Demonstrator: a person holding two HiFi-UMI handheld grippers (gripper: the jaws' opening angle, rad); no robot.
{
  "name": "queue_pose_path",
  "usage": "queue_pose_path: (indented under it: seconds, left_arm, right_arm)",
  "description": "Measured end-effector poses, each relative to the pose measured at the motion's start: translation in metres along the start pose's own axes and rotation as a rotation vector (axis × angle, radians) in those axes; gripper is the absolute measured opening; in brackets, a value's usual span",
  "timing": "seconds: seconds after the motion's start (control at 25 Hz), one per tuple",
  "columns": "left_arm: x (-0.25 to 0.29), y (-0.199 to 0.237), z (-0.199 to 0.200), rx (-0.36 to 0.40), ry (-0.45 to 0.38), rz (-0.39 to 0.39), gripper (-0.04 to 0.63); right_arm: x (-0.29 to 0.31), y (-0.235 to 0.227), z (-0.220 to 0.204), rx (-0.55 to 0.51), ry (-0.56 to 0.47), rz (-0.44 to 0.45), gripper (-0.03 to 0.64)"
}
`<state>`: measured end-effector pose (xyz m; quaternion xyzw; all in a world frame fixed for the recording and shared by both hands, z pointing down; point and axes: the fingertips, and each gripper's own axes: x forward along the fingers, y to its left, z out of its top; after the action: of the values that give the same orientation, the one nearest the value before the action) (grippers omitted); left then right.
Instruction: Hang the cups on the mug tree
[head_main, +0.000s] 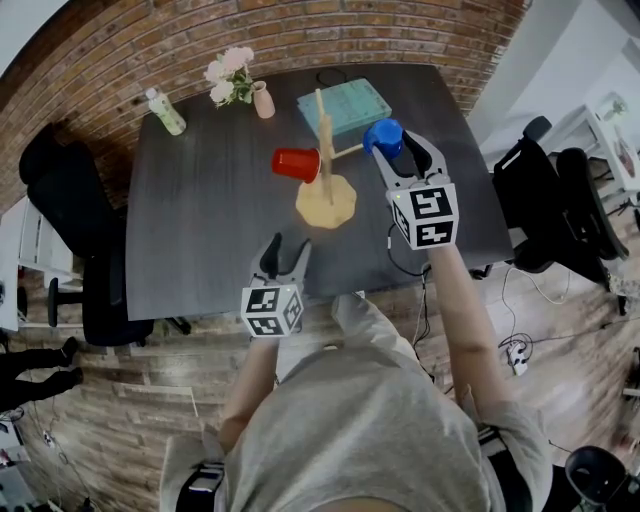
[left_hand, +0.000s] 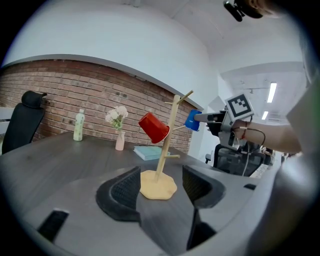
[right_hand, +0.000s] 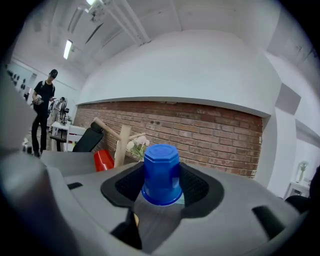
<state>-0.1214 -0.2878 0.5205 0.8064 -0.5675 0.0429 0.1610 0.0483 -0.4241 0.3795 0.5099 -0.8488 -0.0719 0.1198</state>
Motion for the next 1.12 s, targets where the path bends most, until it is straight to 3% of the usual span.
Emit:
queue_pose_path:
  seconds: [0.48, 1.12]
  left_arm:
    - [-0.004, -0.002, 0.001, 0.000, -0.004, 0.000, 0.256]
    - [-0.006, 0.001, -0.005, -0.006, 0.007, 0.011, 0.256]
  right_arm:
    - [0.004, 0.011, 0.012, 0.010, -0.022, 0.029, 0.215]
    - [0.020, 0.041, -0.004, 0.123, 0.000, 0.100, 0.219]
